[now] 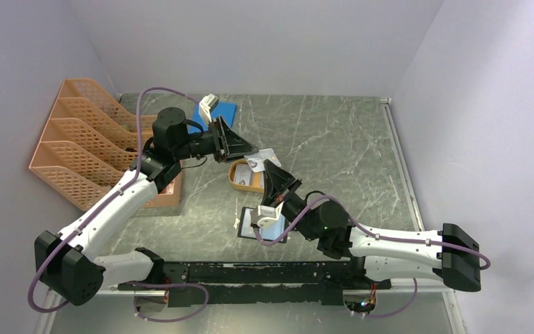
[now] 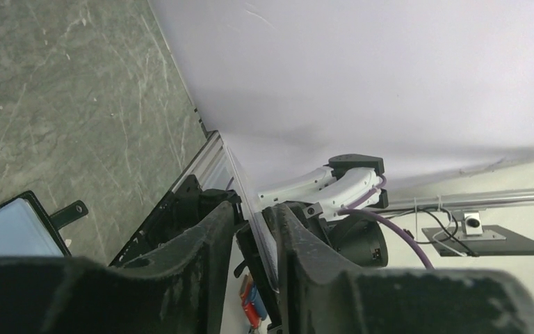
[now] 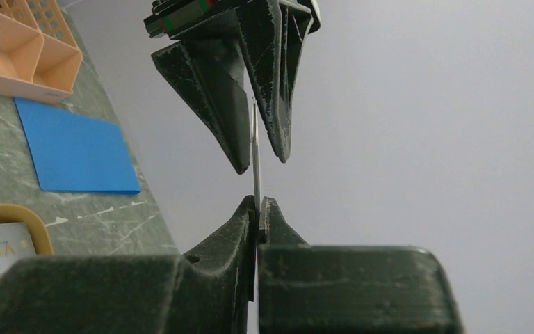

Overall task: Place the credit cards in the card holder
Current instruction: Pick up the credit card from the storage box.

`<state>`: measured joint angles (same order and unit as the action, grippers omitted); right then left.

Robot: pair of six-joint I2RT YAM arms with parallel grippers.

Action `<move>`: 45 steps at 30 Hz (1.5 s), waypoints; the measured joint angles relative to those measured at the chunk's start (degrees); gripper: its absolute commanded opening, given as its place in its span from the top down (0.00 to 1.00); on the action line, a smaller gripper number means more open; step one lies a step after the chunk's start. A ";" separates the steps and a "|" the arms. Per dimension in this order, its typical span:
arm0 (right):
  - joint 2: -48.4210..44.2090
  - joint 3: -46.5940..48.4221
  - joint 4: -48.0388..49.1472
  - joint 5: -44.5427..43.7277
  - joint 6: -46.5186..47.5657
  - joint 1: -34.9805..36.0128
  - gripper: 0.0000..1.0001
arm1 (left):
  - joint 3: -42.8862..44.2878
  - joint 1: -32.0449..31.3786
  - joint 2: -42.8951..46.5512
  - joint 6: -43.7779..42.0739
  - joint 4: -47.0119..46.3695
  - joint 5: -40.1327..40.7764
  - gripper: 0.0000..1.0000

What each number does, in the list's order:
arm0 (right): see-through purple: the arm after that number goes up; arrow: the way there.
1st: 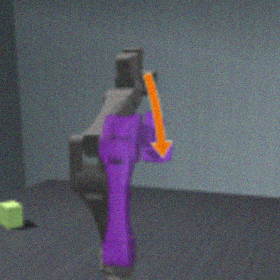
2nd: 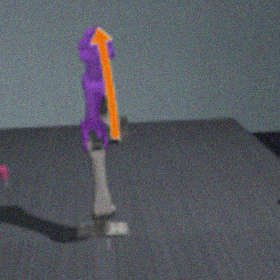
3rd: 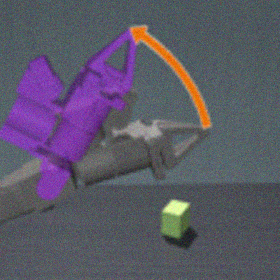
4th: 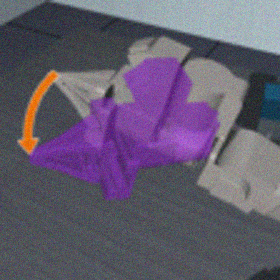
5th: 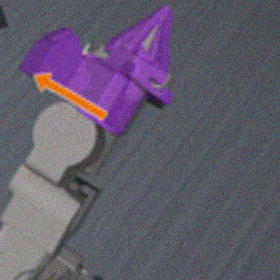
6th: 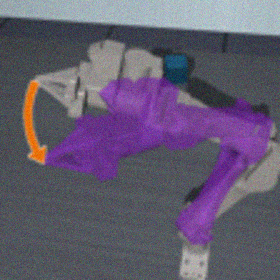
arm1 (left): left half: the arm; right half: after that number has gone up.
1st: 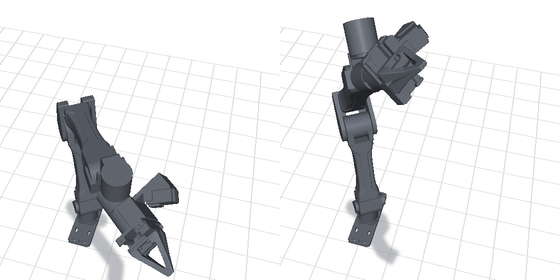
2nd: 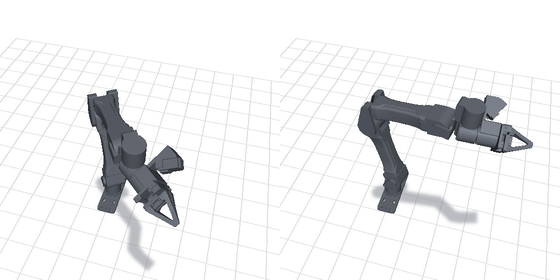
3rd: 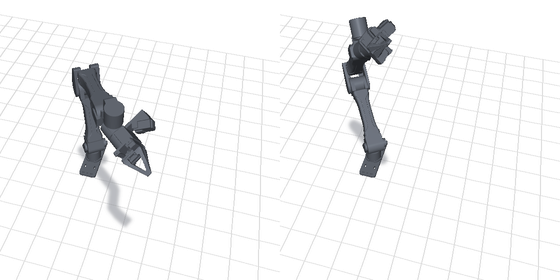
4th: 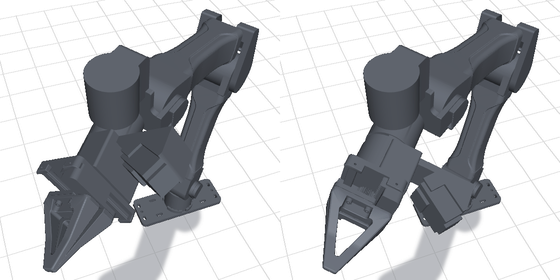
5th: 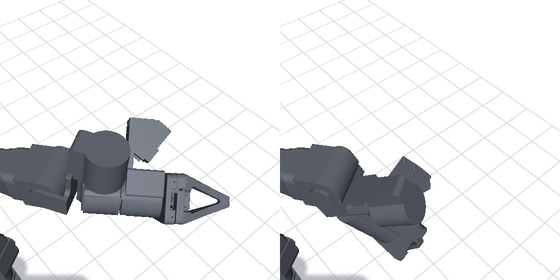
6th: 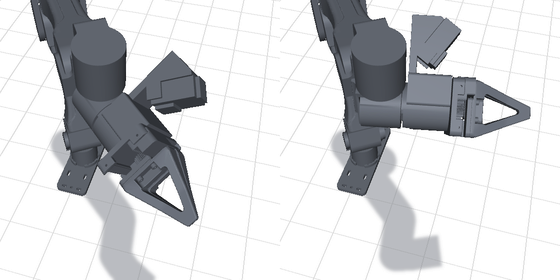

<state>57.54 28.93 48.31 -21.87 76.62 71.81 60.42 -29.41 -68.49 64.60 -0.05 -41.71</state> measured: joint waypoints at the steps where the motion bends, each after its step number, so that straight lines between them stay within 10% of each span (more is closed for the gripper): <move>1: 0.00 0.00 -0.15 -0.02 0.15 0.00 1.00 | -0.26 -0.07 0.00 0.24 -0.70 -0.26 0.74; 5: 0.09 0.00 -0.17 -0.22 0.66 0.02 1.00 | -0.76 -0.44 -0.31 1.22 -3.28 -1.25 0.95; 13: 0.04 2.34 -5.44 -0.37 -3.72 0.68 0.16 | -3.87 -0.48 -0.28 2.95 -8.22 -1.25 0.95; 23: -5.73 7.82 -22.34 0.94 -36.39 0.87 0.13 | -8.90 6.40 5.35 3.45 -11.65 2.56 0.95; 28: -9.75 6.64 -26.77 9.29 -63.69 -10.38 0.16 | -10.03 8.00 6.86 2.49 -15.98 4.48 0.95; 36: -8.55 -3.19 -11.87 32.89 -115.19 -40.13 0.17 | -18.99 8.28 5.35 7.37 -31.63 4.48 0.95; 45: 6.60 -3.32 5.42 46.84 -143.84 -43.43 0.12 | -22.73 8.24 5.81 5.18 -35.30 7.02 0.95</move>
<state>64.14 25.61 53.74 24.97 -67.22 28.38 37.69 -21.17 -62.67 69.78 -35.35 -34.70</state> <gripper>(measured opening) 0.878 0.051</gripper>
